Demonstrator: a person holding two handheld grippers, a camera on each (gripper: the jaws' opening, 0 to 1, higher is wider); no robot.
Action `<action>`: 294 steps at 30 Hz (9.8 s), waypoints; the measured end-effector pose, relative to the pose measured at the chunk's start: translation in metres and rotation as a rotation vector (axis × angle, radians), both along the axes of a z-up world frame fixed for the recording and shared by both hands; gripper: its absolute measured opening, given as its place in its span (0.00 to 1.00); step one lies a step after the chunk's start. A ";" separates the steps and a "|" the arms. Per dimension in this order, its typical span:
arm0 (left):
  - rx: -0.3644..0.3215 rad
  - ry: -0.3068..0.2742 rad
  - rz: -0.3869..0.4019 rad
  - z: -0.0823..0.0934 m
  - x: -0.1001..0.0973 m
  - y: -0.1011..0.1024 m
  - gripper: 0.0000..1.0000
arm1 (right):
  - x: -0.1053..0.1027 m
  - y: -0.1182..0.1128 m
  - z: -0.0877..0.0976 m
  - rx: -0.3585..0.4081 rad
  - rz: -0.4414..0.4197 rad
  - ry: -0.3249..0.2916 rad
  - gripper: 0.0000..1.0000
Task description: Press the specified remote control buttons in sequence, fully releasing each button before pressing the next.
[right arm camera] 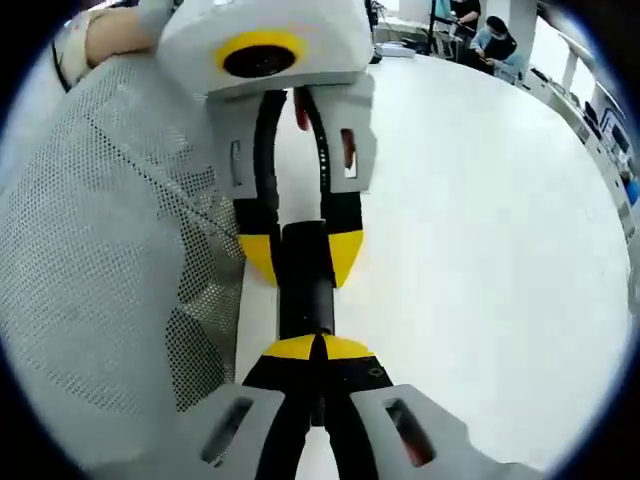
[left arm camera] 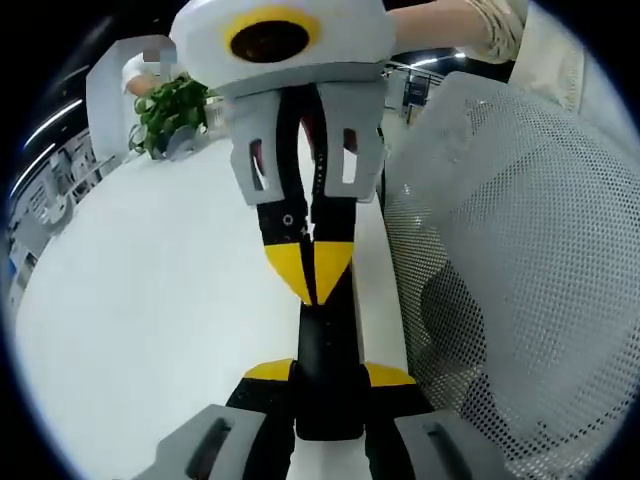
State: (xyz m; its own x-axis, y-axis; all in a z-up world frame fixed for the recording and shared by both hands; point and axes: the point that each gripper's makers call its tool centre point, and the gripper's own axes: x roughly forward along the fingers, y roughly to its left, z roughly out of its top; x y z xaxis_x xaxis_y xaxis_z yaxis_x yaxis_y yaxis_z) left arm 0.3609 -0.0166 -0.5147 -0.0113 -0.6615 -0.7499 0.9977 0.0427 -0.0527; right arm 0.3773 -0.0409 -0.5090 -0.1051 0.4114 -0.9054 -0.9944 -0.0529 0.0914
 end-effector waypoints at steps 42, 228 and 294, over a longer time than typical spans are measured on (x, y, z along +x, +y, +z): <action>-0.004 -0.009 0.004 -0.001 0.001 0.000 0.24 | 0.007 -0.005 -0.006 -0.002 0.105 -0.156 0.00; -0.088 0.063 0.051 0.000 0.001 0.000 0.25 | -0.017 0.020 0.001 0.150 0.035 -0.057 0.10; -0.012 -0.034 0.027 -0.003 0.000 -0.001 0.26 | -0.015 -0.041 -0.014 -0.055 -0.051 -0.090 0.25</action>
State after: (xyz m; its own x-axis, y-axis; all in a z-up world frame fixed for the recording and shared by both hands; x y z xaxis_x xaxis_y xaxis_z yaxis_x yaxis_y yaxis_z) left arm 0.3606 -0.0172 -0.5176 0.0314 -0.6699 -0.7418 0.9974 0.0687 -0.0198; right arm 0.3626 -0.0824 -0.5226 -0.0032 0.3639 -0.9314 -1.0000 0.0001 0.0034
